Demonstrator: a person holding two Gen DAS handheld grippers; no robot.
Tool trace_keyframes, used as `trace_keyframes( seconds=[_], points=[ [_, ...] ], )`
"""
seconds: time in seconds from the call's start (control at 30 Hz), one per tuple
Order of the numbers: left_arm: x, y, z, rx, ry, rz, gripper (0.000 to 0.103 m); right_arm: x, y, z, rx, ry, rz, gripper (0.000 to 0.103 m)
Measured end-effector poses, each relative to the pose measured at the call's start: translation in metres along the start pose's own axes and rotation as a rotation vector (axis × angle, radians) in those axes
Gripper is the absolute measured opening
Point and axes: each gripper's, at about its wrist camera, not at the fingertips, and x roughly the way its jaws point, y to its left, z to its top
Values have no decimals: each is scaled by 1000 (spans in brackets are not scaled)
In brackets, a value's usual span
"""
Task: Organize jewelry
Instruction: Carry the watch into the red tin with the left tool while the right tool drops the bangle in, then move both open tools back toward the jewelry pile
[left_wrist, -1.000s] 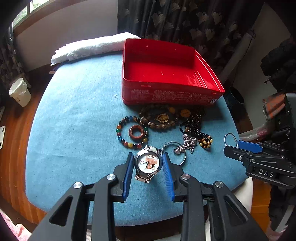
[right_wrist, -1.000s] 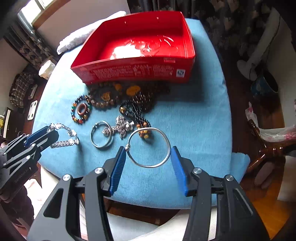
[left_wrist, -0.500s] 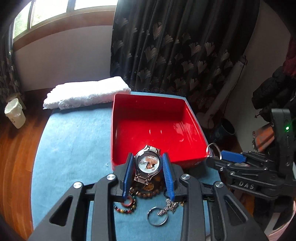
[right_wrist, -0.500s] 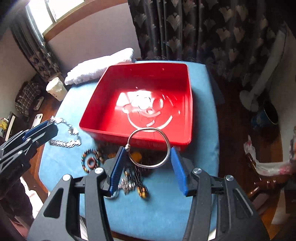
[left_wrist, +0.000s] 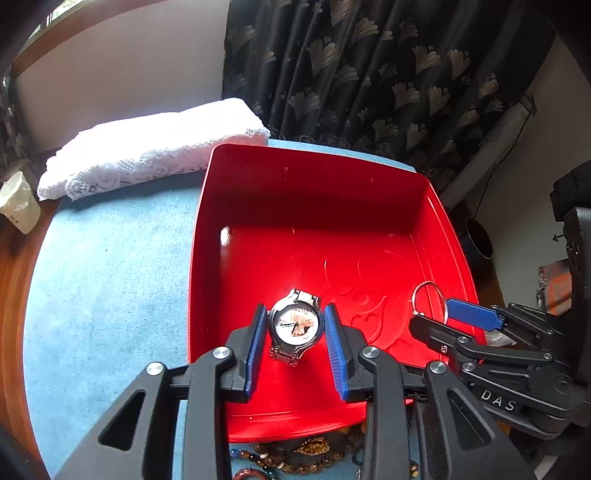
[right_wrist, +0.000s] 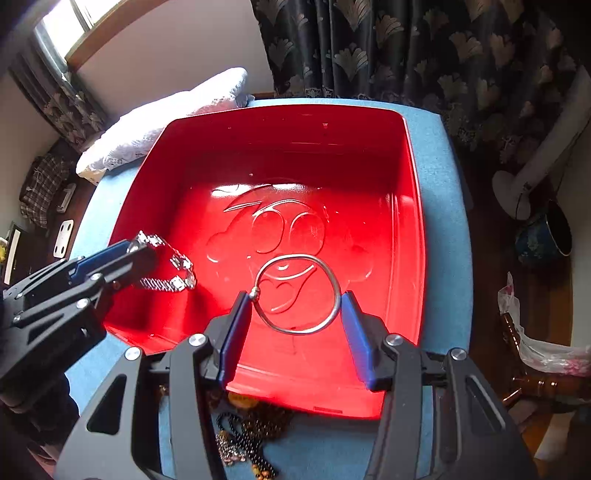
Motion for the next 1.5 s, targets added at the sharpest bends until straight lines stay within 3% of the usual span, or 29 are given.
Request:
trace_keyframes(
  seconds=[0.13,0.23,0.37,0.63,0.73,1.0,1.17,1.5],
  points=[
    [9,5,0,-7,20,-4,31,12,-3,3,0,21,-7,50],
    [14,8,-3,-15,37,-7,32,14,-4,5,1,15,-13,58],
    [11,8,-3,-20,26,-11,32,13,-8,4,12,7,-8,58],
    [-25,13,-8,-8,-24,-2,35,-16,-16,-7,45,-45,15,58],
    [-47,16,-20,12,-51,36,45,-35,-16,-20,49,-70,22,58],
    [-85,36,-68,6,-54,110,46,-79,-11,-67,64,-128,67,58],
    [-81,40,-94,5,-4,138,51,-79,-5,-88,71,-94,72,58],
    [-63,52,-137,-2,95,173,51,-38,12,-131,69,54,104,54]
  ],
)
